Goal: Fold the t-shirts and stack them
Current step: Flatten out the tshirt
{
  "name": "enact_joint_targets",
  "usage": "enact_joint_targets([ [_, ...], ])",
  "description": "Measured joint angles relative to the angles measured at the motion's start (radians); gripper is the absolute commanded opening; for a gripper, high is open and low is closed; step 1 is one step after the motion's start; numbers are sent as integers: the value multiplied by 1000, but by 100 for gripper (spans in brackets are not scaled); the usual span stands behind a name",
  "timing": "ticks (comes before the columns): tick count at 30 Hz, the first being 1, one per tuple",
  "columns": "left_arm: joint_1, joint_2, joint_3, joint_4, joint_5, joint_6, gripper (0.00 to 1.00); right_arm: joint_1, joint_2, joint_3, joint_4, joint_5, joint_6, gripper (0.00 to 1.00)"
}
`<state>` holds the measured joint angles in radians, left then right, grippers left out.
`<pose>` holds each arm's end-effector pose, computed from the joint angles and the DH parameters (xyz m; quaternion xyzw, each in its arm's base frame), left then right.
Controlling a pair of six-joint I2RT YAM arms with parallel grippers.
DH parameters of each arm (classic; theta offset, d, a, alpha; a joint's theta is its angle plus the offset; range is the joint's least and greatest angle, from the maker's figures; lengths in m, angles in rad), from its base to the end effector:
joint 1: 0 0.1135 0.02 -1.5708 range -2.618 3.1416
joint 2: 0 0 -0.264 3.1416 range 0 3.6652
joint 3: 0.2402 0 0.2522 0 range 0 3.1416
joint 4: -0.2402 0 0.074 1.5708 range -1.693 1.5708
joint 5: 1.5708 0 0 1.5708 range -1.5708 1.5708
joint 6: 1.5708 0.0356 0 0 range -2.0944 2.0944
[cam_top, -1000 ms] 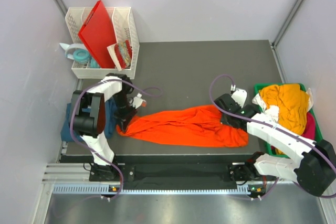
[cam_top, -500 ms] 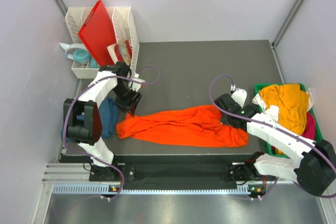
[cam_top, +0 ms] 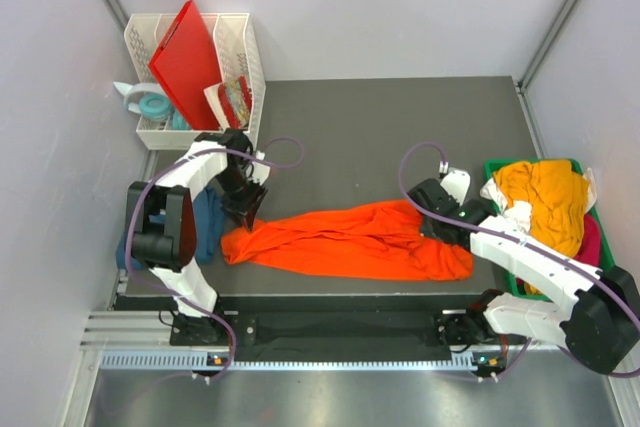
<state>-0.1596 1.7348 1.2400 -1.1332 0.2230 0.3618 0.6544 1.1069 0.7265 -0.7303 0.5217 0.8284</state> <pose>0.2959 -0.0556 0.2019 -0.2530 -0.9606 0.1135 0.0170 0.1680 0.1065 0.2204 0.1403 0.9320 -0.0364 0.3321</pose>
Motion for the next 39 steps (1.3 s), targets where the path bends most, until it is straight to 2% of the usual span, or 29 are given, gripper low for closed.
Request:
enact_joint_targets([
  [6, 0, 4, -8, -5, -4, 4, 47, 0, 0, 0, 0, 0, -6, 0],
  [10, 0, 5, -9, -23, -5, 10, 48, 3, 0, 0, 1, 0, -6, 0],
  [13, 0, 9, -16, -31, -8, 15, 42, 3, 0, 0, 1, 0, -6, 0],
  [14, 0, 11, -20, -31, -8, 15, 35, 3, 0, 0, 1, 0, -6, 0],
  [17, 0, 26, -37, -37, -8, 15, 20, 3, 0, 0, 1, 0, -6, 0],
  [18, 0, 32, -44, -37, -8, 17, 7, 3, 0, 0, 1, 0, -6, 0],
  [20, 0, 42, -56, -38, -8, 20, 0, 3, 0, 0, 1, 0, -6, 0],
  [28, 0, 45, -66, -38, -12, 21, 0, 3, -1, 0, 1, 0, -6, 0],
  [29, 0, 42, -65, -36, -12, 19, 1, 3, -1, 0, 1, 0, -6, 0],
  [31, 0, 26, -60, -33, -14, 13, 18, 3, -1, 0, 1, 0, -6, 0],
  [32, 0, 12, -52, -33, -16, 8, 37, 3, -1, 0, 1, 0, -6, 0],
  [35, 0, -36, -7, -32, -25, -5, 56, 4, -1, -1, 1, 0, -5, 0],
  [39, 0, -81, 13, -21, -48, -20, 60, 4, -7, -16, 3, 0, -5, 0],
])
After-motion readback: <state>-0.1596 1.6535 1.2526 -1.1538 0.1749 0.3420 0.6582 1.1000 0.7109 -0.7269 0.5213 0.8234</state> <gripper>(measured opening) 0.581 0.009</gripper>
